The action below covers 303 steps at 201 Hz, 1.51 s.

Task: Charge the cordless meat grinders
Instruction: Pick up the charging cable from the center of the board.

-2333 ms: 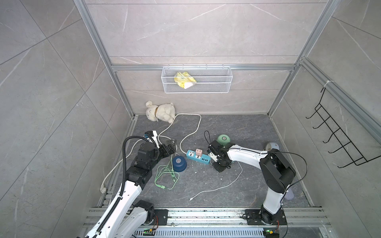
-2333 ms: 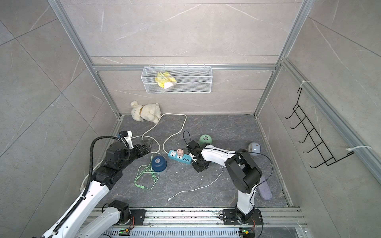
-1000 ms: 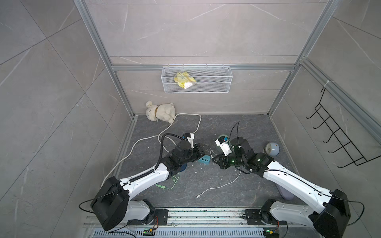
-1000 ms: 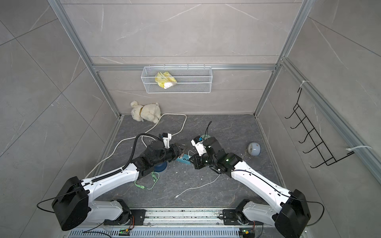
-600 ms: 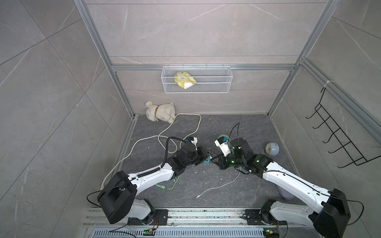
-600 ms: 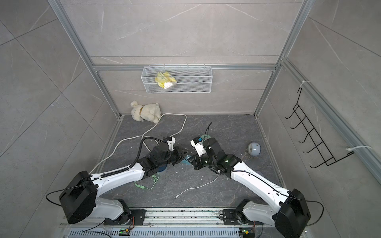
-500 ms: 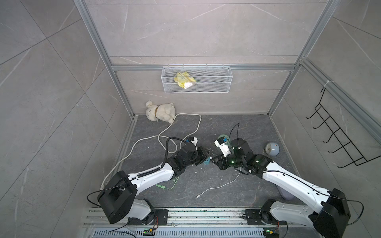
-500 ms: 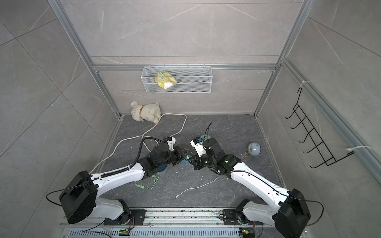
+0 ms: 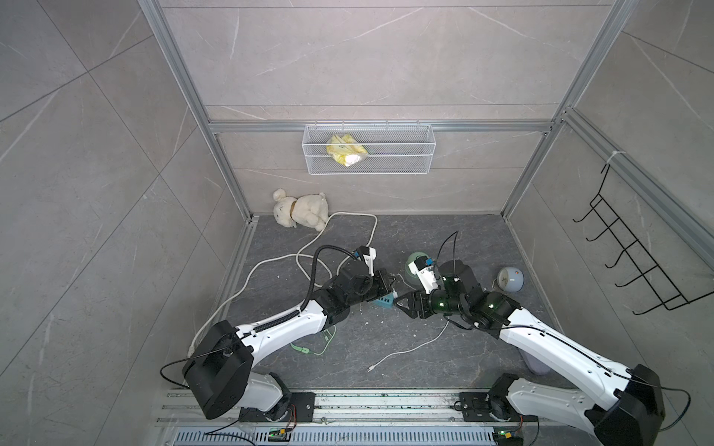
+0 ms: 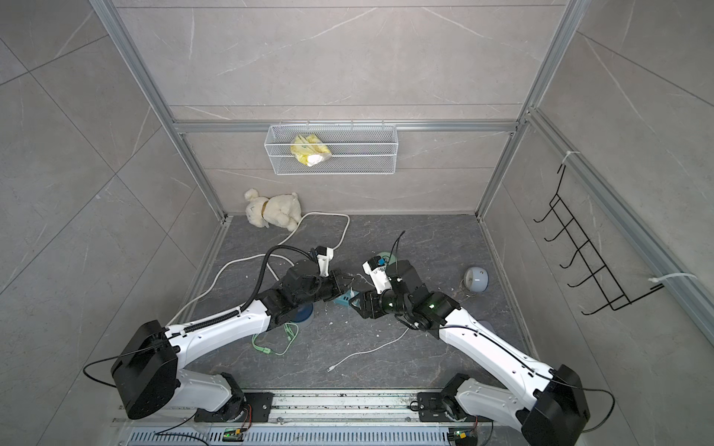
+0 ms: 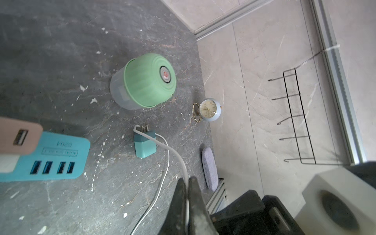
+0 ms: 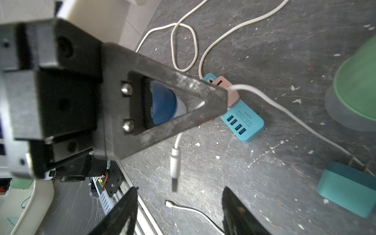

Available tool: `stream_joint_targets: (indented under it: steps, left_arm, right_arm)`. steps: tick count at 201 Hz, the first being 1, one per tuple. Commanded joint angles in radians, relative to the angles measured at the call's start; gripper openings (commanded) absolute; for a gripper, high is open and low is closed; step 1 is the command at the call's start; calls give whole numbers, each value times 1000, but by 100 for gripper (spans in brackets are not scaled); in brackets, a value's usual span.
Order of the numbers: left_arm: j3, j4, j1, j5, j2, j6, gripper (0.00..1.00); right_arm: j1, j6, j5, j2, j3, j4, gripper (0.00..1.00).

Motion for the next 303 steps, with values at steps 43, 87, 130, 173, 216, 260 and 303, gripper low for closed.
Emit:
stream_joint_targets:
  steps: [43,87,130,173,216,260,303]
  left_arm:
    - [-58,142,-1,221,-44,767,0]
    - [-122,248,-3,280,-61,959,0]
    - [-122,266,-4,209,-55,1009,0]
    - [-115,281,-10,221,-47,1034,0]
    - [-106,267,-14,236,-46,1029,0]
    - [-94,249,-11,266,-27,977,19]
    - [-184,307,76,382,-119,858,61]
  right_arm:
    - [-126,555,19,-27,43,19,67]
    - [-134,891,-28,-18,-26,177,65]
    - [-132,987,-26,13,30,58,59]
    - [-132,1015,-40,39,27,90,49]
    - [-131,1032,-59,59,24,149,29]
    - [-131,1066,-79,50,-17,233,0]
    - [-162,1051,-131,13,-47,313,0]
